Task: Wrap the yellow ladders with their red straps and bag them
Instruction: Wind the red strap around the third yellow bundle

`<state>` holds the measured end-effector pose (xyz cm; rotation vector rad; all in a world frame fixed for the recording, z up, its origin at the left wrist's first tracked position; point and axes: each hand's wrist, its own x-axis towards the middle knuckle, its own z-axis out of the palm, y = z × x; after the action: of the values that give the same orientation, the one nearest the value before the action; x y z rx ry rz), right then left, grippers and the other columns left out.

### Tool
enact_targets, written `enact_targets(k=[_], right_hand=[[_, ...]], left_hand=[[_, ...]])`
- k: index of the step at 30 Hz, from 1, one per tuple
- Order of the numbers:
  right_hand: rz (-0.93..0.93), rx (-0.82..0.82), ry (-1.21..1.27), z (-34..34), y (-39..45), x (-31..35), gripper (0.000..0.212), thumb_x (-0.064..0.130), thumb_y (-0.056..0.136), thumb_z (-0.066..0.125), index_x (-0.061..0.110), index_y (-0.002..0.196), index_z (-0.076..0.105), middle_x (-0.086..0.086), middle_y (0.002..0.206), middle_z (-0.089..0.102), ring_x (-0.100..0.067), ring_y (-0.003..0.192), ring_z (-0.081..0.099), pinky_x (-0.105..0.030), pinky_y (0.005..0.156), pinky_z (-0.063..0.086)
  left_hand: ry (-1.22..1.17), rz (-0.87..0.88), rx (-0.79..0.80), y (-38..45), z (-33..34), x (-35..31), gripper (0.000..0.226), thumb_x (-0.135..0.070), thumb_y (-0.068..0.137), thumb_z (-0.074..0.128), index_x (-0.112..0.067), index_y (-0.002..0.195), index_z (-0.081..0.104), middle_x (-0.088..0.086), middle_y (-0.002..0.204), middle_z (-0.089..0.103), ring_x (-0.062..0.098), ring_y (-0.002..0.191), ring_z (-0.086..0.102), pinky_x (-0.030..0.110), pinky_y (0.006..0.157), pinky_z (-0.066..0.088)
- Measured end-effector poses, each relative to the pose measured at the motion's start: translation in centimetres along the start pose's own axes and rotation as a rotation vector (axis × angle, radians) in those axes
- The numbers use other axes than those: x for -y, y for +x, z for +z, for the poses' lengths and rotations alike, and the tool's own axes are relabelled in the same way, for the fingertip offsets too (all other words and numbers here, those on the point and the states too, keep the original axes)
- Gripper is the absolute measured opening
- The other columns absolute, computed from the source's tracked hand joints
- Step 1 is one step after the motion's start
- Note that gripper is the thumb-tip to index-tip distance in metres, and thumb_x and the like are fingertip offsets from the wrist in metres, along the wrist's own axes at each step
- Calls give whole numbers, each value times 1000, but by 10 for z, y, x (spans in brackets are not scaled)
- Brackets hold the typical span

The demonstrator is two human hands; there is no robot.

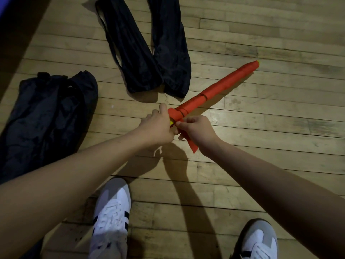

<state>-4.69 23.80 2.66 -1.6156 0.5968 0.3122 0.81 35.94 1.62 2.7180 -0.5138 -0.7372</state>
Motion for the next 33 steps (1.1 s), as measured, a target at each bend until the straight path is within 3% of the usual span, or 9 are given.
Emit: enact_targets(k=[2,4,8,15,21,26,28,30,33], right_hand=[[23,-23,17,-2,0,-3,13,-2,91,55,-7,82,63,-10,65,62,-14,49,53,-18,50,48],[47,-35,41,-5,0,-7,11,-2,91,56,-7,84,63,-11,64,62,-12,46,53,-18,49,47],[86,-52,97,-7,-1,-13,11,0,90,59,-6,81,63,-13,66,62,-12,43,52,-18,46,46],[20,-52,139,-8,-3,1,17,0,92,57,0,75,62,-8,62,61,-8,42,51,-15,41,39],[-62,-92,128,-7,3,-3,21,9,90,63,1,70,65,-6,58,61,-10,47,52,-18,49,43],[-219,-151,20,-3,5,-7,11,16,89,66,7,91,73,2,80,66,4,68,60,-15,64,47],[-319,-195,-207,-3,9,-15,18,31,87,68,17,96,74,9,95,61,-3,93,57,-29,84,47],[-378,-199,-432,-7,9,-20,28,42,86,66,22,105,72,12,110,54,-13,112,42,-36,97,31],[-492,-139,-614,-9,3,-22,50,50,80,48,27,122,63,12,128,46,-10,118,26,-29,94,15]], left_hand=[[24,-2,55,0,-4,-1,83,-46,85,64,-8,143,18,17,136,37,34,125,39,44,101,35],[70,8,110,-1,-10,-1,74,-40,85,65,-7,140,28,17,135,33,33,127,35,40,101,34],[186,128,29,-2,-14,1,53,-26,79,72,-10,123,45,12,124,39,27,117,44,35,88,43],[333,72,-109,2,-8,4,58,-13,86,65,-11,131,29,12,111,57,32,91,62,35,61,39],[287,89,-91,1,-4,7,62,-40,84,70,-10,126,36,10,112,58,29,97,62,36,68,45],[138,202,-169,-4,-8,10,47,-34,84,71,-15,117,43,2,100,58,20,87,59,31,67,47],[65,189,-168,-4,-10,12,45,-32,81,73,-16,112,45,-1,92,55,17,81,56,28,63,42],[19,170,-155,-3,-10,14,43,-30,79,75,-18,106,45,-3,87,53,16,79,53,27,62,38],[-48,157,-132,-1,-6,17,44,-34,76,76,-18,104,46,-2,89,56,19,84,58,30,64,42]])
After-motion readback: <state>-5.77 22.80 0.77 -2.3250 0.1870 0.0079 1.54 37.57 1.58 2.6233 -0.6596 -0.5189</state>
